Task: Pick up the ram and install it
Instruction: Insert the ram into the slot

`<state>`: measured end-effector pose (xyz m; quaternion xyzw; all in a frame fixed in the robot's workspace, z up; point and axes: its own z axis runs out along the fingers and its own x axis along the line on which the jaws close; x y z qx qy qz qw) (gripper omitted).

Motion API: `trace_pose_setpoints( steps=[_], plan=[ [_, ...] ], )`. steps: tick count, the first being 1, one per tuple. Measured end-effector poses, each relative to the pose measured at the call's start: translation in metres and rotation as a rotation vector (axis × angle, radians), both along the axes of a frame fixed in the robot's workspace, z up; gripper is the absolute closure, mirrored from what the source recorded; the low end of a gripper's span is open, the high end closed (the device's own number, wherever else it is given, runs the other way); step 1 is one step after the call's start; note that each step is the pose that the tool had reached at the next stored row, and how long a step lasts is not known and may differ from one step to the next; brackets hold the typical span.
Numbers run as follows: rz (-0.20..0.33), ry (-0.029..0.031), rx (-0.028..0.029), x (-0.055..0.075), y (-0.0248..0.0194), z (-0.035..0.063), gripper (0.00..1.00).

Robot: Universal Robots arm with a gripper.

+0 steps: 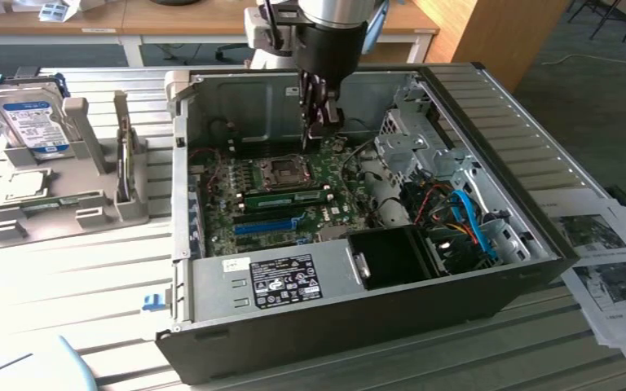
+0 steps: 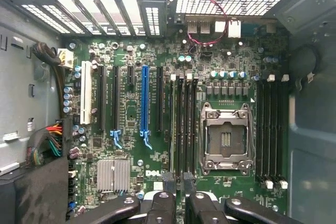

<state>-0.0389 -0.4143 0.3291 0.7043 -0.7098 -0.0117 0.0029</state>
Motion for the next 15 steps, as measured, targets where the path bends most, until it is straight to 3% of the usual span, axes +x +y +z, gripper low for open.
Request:
trace_pose_setpoints(
  steps=[9, 15],
  plan=[
    [0.0, 0.0001, -0.0001, 0.0001, 0.0, 0.0096, 0.82],
    [0.0, 0.0, 0.0, 0.0001, 0.0, 0.0101, 0.82]
  ],
)
